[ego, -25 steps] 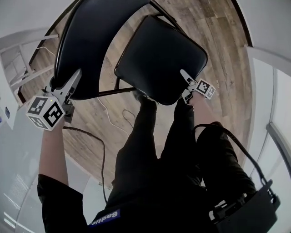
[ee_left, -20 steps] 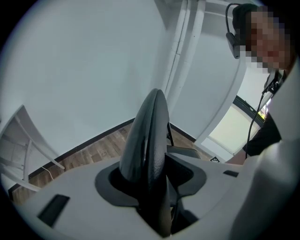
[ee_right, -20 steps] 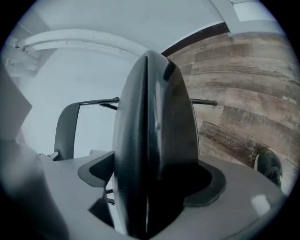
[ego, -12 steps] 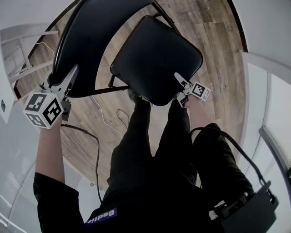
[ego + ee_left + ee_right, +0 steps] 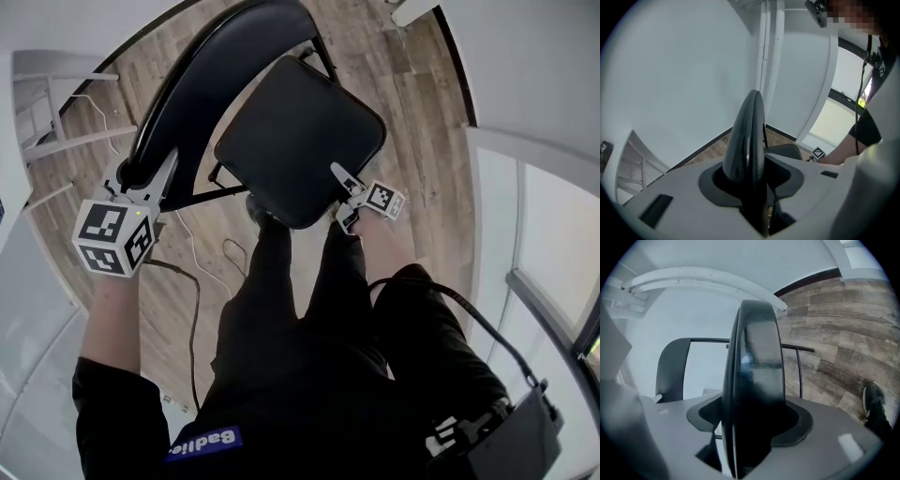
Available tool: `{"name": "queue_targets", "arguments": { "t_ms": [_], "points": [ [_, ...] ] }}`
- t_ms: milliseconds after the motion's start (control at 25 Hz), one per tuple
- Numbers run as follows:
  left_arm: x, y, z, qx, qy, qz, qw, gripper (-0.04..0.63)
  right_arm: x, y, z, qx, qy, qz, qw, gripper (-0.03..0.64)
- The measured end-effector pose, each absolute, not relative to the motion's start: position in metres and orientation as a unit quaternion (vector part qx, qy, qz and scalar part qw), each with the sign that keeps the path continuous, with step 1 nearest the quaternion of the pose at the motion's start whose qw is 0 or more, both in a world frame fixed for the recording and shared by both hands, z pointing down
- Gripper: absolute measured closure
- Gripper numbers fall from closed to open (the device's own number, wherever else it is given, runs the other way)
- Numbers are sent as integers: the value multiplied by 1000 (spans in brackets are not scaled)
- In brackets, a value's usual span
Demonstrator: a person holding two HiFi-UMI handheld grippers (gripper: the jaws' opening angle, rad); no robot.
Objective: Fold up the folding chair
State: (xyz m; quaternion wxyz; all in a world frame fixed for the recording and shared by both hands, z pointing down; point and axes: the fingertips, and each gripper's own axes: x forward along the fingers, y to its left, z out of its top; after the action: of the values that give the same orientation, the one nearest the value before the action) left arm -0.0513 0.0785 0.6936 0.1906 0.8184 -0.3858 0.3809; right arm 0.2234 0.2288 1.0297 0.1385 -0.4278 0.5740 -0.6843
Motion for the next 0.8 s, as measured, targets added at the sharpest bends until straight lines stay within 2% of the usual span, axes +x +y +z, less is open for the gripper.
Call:
{"name": "queue_targets", "arguments": {
  "t_ms": [360,640,800],
  "points": [
    [-33,104,653,822,-375,391,176,477,199,207,953,-426,580,-680,141,378],
    [-20,124,630,827,-359,401,163,506,176,186,902,-424,580,-682,135,383],
    [-19,132,620,829,-350,405,161,518,158,173,883,-431,579,-681,121,423]
  ]
}}
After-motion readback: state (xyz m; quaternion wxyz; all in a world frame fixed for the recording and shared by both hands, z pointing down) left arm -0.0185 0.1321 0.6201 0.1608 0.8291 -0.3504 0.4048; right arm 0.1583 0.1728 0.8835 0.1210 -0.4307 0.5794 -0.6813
